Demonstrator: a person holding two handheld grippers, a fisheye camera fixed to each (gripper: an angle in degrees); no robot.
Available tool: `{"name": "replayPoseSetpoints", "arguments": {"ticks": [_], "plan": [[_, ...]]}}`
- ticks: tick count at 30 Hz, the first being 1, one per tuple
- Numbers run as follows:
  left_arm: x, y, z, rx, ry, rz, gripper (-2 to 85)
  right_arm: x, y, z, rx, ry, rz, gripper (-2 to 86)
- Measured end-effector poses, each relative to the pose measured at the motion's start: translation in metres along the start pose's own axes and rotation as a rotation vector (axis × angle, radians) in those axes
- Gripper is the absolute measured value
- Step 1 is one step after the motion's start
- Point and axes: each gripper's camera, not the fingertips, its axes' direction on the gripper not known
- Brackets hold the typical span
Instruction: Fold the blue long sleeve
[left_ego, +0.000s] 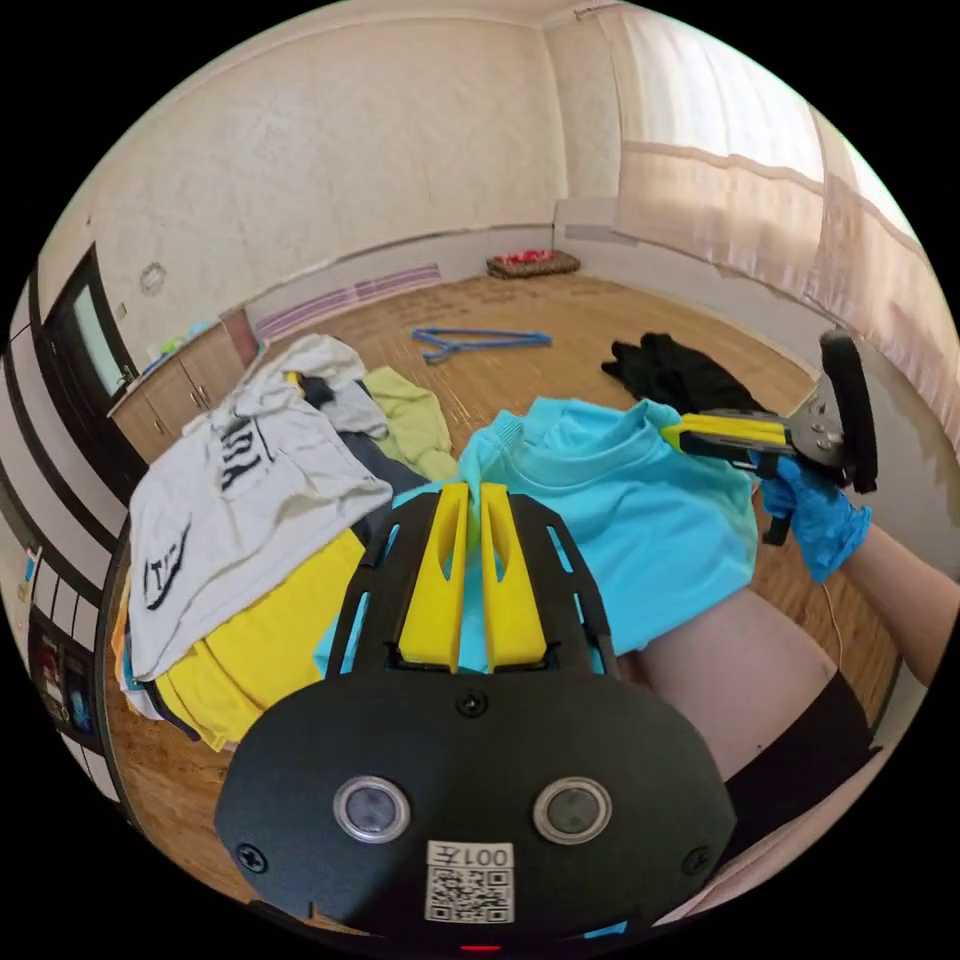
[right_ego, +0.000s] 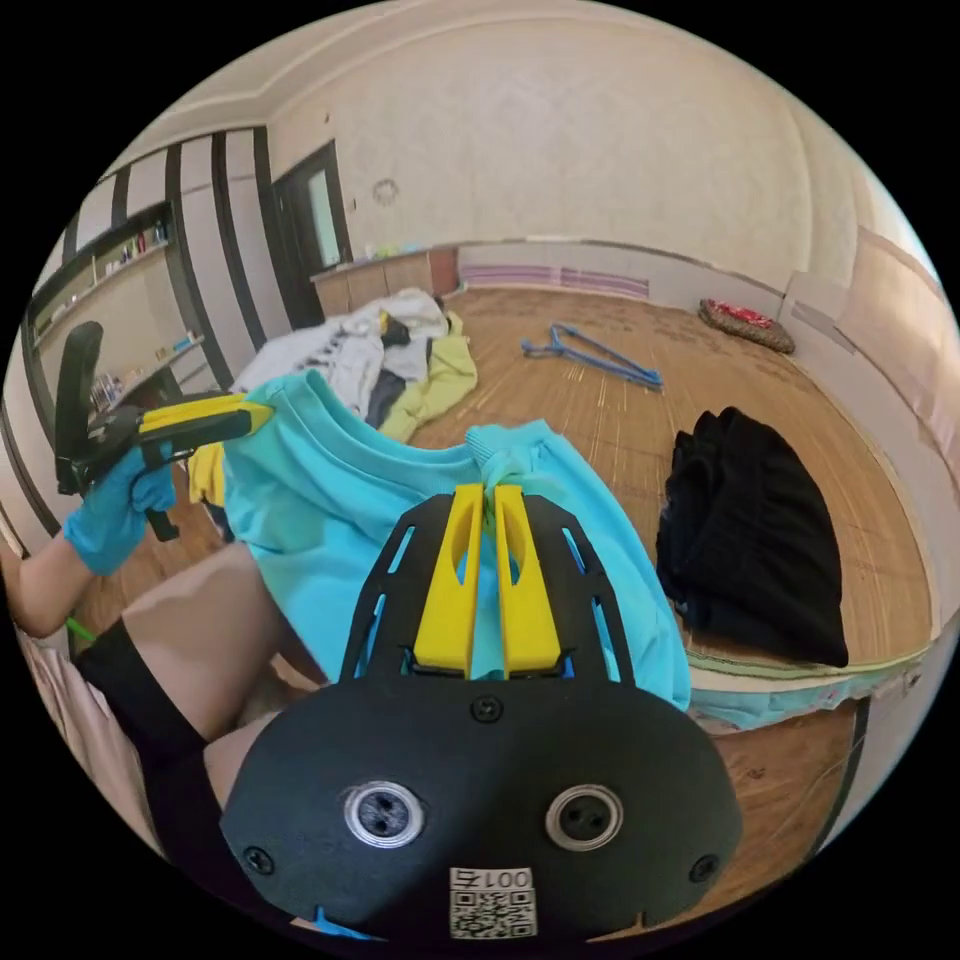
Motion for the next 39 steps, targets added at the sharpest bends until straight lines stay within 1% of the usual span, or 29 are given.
{"name": "replayPoseSetpoints", "arguments": {"ticks": [2, 7, 12, 18, 21, 26, 29, 34, 39], "plan": [[-0.006, -0.003, -0.039, 0.055, -0.009, -0.024, -1.2, -0.007, 0.005, -0.044, 0.098, 0.001, 0.024, 1.2], [-0.021, 0.0, -0.11, 0.127, 0.028, -0.106, -1.3, -0.019, 0.016, -0.129, 0.248, -0.003, 0.09, 0.3], [-0.03, 0.018, -0.171, 0.222, 0.042, -0.148, -1.4, -0.048, 0.028, -0.203, 0.364, 0.039, 0.023, 1.0], [-0.039, 0.031, -0.26, 0.357, 0.02, -0.133, -1.4, -0.081, 0.032, -0.295, 0.564, 0.037, -0.038, 1.2], [-0.045, 0.037, -0.308, 0.425, 0.049, -0.152, -1.4, -0.099, 0.03, -0.341, 0.669, 0.05, -0.082, 1.2], [-0.045, 0.055, -0.398, 0.598, -0.002, -0.144, -1.5, -0.137, 0.025, -0.422, 0.847, 0.069, -0.195, 1.2], [-0.047, 0.059, -0.445, 0.681, -0.032, -0.13, -1.5, -0.157, 0.02, -0.462, 0.919, 0.093, -0.247, 1.3], [-0.054, 0.066, -0.511, 0.801, -0.064, -0.137, -1.5, -0.183, 0.005, -0.517, 0.99, 0.063, -0.262, 1.3], [-0.057, 0.081, -0.569, 0.924, -0.115, -0.103, -1.4, -0.221, 0.003, -0.562, 1.071, 0.135, -0.346, 1.2]]}}
